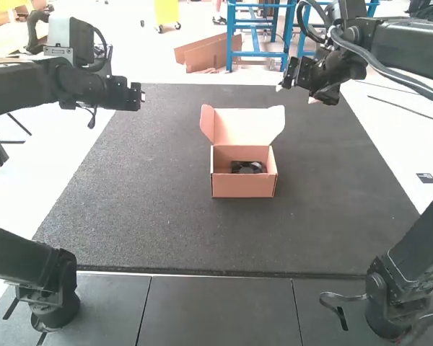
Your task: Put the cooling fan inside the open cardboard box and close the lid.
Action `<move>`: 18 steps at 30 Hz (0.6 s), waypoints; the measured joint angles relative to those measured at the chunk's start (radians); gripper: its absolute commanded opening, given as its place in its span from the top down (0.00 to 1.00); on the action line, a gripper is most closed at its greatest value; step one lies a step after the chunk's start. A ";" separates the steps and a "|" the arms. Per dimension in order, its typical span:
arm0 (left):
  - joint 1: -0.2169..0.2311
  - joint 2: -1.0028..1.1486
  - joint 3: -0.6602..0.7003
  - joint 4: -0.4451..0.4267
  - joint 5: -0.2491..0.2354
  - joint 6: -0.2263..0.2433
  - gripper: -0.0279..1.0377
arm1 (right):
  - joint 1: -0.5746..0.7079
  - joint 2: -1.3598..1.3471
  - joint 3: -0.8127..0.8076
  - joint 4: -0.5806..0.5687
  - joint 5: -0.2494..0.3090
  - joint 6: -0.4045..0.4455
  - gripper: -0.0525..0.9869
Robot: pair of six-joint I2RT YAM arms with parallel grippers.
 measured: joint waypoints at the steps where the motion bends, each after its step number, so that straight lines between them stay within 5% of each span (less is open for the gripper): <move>1: -0.006 0.027 0.006 0.010 0.000 0.000 0.06 | -0.004 -0.014 -0.033 0.031 0.002 -0.007 0.08; 18: -0.046 0.371 0.182 0.097 -0.042 0.000 0.06 | -0.085 -0.078 -0.183 0.276 0.003 -0.038 0.08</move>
